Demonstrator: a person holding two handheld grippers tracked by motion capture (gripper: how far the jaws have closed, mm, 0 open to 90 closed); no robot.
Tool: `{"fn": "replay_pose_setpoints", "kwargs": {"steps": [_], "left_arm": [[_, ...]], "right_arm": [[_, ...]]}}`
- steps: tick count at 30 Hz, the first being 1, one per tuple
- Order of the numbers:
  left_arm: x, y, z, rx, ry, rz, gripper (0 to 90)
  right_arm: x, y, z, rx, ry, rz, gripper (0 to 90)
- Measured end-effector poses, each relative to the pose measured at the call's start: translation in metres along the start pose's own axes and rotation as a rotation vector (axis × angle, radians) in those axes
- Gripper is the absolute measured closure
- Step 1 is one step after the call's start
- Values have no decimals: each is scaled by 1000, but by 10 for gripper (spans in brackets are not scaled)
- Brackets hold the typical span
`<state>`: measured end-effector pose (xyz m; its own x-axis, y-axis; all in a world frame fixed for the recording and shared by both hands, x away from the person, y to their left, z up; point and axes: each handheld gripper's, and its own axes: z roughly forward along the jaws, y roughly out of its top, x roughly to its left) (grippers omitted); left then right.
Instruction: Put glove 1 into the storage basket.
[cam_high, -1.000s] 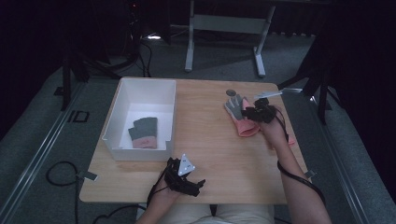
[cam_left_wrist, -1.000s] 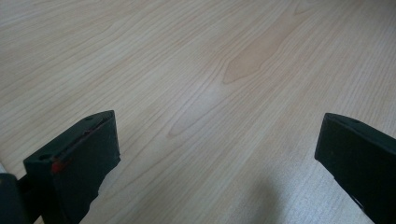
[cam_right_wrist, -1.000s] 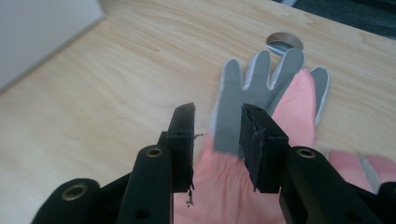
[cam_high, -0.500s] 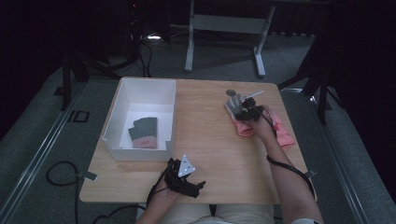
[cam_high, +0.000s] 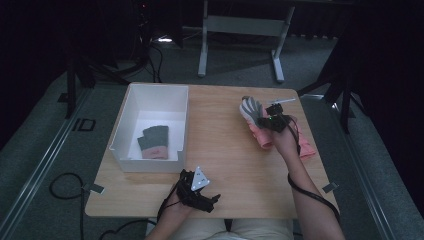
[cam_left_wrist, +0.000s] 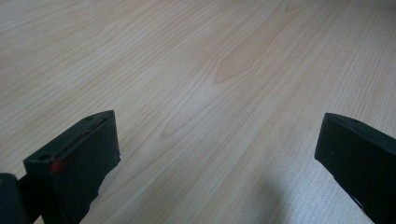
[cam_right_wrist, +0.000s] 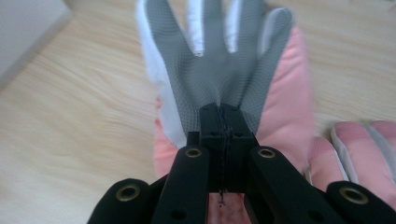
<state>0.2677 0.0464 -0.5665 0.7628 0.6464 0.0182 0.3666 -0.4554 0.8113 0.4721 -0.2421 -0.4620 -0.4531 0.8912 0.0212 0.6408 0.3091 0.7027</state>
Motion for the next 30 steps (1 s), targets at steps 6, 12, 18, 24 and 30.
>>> {"fn": "replay_pose_setpoints", "kwargs": {"steps": [6,12,18,24,30], "left_arm": [[-1,2,0,-14,-4,5,0],[-3,3,0,-24,-4,16,0],[-5,3,-1,-32,-5,29,0],[-8,5,0,-28,-17,41,0],[-8,5,2,-27,-20,46,0]], "right_arm": [[26,-8,-63,-112,11,62,891],[55,-28,-103,-183,34,141,891],[81,-56,-93,-141,54,220,891],[91,-82,-41,-13,71,280,891],[96,-88,-7,23,52,320,886]]}}
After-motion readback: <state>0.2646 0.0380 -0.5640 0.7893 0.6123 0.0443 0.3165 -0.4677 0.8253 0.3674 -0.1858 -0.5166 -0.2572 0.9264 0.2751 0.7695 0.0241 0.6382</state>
